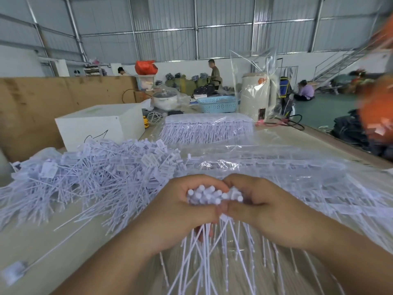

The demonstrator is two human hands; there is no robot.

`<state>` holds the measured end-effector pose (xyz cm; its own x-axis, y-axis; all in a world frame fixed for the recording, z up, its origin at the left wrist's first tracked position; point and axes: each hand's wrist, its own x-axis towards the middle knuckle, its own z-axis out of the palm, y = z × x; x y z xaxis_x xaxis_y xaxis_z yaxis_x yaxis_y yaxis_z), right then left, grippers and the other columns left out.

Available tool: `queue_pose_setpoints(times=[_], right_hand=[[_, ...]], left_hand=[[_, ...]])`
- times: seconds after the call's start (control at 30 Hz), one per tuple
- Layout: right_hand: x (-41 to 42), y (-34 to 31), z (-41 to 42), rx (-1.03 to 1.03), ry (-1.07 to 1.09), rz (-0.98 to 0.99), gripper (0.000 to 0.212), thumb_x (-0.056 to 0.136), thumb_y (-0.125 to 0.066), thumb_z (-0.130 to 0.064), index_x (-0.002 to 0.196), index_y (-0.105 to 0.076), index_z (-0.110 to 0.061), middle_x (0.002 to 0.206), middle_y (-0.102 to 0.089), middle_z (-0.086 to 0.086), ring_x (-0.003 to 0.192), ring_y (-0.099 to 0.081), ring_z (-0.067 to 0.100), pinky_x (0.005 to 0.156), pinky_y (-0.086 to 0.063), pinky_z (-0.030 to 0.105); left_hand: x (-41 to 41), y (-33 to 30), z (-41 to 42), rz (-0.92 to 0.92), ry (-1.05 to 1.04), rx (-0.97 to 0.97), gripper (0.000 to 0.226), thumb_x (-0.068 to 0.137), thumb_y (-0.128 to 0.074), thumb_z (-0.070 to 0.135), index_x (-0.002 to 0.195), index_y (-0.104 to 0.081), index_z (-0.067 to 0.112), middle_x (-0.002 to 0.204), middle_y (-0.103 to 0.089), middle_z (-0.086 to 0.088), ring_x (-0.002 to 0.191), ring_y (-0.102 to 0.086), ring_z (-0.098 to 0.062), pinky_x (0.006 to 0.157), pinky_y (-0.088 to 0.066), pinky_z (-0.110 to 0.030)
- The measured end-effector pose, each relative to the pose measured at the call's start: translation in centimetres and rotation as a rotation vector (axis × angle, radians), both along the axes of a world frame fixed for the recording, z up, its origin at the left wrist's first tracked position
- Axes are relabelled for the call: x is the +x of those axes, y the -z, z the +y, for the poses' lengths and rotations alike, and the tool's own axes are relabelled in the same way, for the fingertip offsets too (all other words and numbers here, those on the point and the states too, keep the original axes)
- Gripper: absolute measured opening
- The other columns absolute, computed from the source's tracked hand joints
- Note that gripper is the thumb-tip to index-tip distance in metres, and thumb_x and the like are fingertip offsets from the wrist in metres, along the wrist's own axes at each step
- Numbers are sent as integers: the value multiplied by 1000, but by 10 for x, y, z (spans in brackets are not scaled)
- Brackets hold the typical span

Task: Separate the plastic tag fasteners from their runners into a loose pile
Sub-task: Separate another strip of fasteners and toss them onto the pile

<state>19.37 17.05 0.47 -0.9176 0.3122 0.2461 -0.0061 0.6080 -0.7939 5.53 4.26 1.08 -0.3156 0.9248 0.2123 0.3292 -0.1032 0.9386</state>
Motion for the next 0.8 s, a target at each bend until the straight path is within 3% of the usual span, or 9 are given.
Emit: queue_pose_setpoints(times=[0.03, 0.17, 0.27, 0.33, 0.47, 0.6, 0.67, 0.73, 0.8], right_hand=[[-1, 1, 1, -38, 8, 30, 23, 85, -61, -45, 97, -64, -25, 91, -70, 12, 83, -65, 37, 77, -50, 57], [-3, 3, 2, -205, 8, 132, 17, 97, -59, -28, 80, -62, -26, 58, -54, -12, 48, -46, 0, 50, -36, 14], [-9, 4, -8, -356, 24, 138, 15, 100, -52, -24, 88, -60, -21, 61, -55, -2, 47, -48, 5, 44, -36, 16], [-15, 5, -16, -506, 60, 171, 16, 101, -48, -20, 90, -59, -16, 59, -55, -1, 46, -50, 6, 43, -39, 15], [-22, 11, -19, -344, 212, 218, 16, 100, -47, -30, 94, -58, -21, 51, -50, -12, 46, -47, 2, 51, -42, 23], [-25, 11, -20, -361, 254, 295, 15, 98, -50, -36, 102, -54, -22, 53, -55, -13, 48, -51, 5, 51, -42, 26], [-26, 11, -23, -477, 204, 306, 28, 92, -56, -48, 110, -48, -29, 61, -61, -6, 55, -58, 14, 54, -47, 32], [-29, 12, -27, -620, 124, 308, 51, 79, -67, -56, 118, -42, -35, 72, -67, -9, 65, -64, 13, 59, -51, 28], [-31, 15, -31, -672, 52, 265, 66, 75, -78, -47, 126, -37, -37, 87, -69, -3, 75, -69, 10, 65, -53, 25]], left_hand=[[0, 1, 1, -15, -14, 18, 37, 64, -73, 9, 91, -76, 33, 84, -74, 5, 71, -67, -7, 61, -54, -22], [4, 2, 5, -169, -48, 106, 43, 68, -68, 2, 101, -73, 28, 70, -69, -1, 55, -62, -17, 52, -52, -25], [8, 6, 11, -207, -131, 152, 36, 66, -70, 11, 96, -74, 30, 88, -75, -1, 73, -70, -16, 63, -56, -26], [11, 7, 15, -281, -134, 164, 33, 65, -69, 10, 93, -73, 27, 92, -74, -8, 74, -70, -21, 66, -60, -37], [15, 10, 18, -348, -91, 161, 52, 56, -69, -5, 102, -68, 22, 88, -73, -13, 71, -70, -21, 58, -57, -33], [17, 9, 23, -367, -113, 240, 61, 58, -68, -17, 109, -63, 15, 77, -73, -10, 59, -68, -20, 47, -52, -25], [15, 8, 25, -380, -184, 288, 55, 64, -68, -17, 109, -63, 15, 77, -72, -11, 54, -65, -24, 45, -50, -29], [10, 8, 27, -347, -289, 333, 51, 68, -72, -12, 107, -64, 21, 87, -74, -8, 67, -70, -24, 53, -54, -33], [4, 7, 28, -325, -381, 392, 52, 72, -70, -15, 108, -64, 24, 92, -75, -1, 81, -73, -19, 64, -57, -30]])
